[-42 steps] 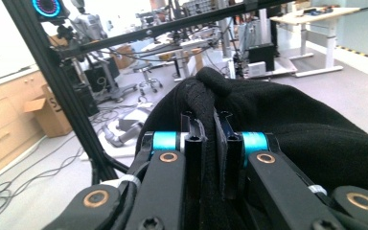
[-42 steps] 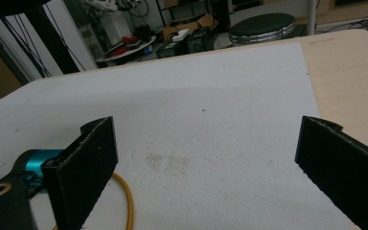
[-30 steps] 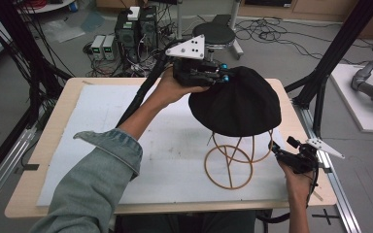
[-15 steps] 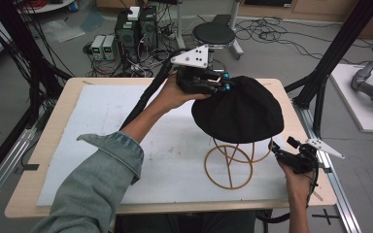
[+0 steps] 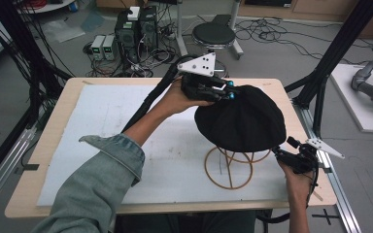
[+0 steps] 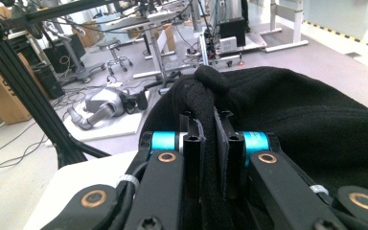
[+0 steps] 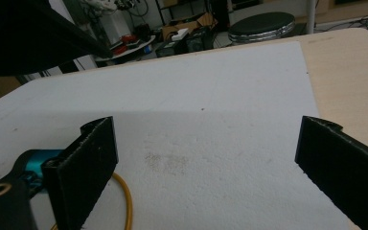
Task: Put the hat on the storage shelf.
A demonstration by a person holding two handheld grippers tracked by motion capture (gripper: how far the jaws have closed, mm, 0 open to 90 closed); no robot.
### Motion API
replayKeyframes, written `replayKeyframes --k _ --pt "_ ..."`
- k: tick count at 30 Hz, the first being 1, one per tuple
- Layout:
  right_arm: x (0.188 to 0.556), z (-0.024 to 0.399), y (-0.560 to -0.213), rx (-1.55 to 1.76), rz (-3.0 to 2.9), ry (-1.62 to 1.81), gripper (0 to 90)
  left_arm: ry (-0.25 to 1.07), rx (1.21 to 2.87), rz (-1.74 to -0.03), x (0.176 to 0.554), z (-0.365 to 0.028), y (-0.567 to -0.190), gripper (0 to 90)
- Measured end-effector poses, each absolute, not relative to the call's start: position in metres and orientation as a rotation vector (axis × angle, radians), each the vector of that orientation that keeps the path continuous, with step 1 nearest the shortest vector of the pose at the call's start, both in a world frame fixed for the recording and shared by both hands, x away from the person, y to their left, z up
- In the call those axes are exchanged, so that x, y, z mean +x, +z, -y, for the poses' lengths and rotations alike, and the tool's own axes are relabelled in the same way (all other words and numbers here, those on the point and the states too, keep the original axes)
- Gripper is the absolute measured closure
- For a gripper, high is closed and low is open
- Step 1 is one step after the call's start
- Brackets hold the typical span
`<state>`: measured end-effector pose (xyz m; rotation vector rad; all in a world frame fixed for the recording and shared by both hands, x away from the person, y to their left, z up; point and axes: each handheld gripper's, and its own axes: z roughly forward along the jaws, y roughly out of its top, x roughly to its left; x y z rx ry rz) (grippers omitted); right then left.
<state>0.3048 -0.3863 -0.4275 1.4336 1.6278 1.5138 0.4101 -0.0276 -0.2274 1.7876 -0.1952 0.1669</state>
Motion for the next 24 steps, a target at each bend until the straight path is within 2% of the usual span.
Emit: replayKeyframes --k 13,18,21,24 --pt "0.3053 0.3859 -0.4278 1.433 -1.629 1.513 7.1 0.172 1.831 0.213 0.4056 0.0308 -0.2313 81.4" --pt "0.3058 0.3852 -0.4277 1.438 -1.627 1.513 7.0 0.176 1.839 0.199 0.4062 0.0313 -0.2334 77.3" --pt "0.3062 0.3854 -0.4278 1.431 -1.626 1.514 7.0 0.177 1.839 0.187 0.4075 0.0311 -0.2336 70.3" --pt "0.3060 0.3857 -0.4278 1.433 -1.628 1.513 7.0 0.177 1.839 0.179 0.4093 0.0306 -0.2342 67.4"
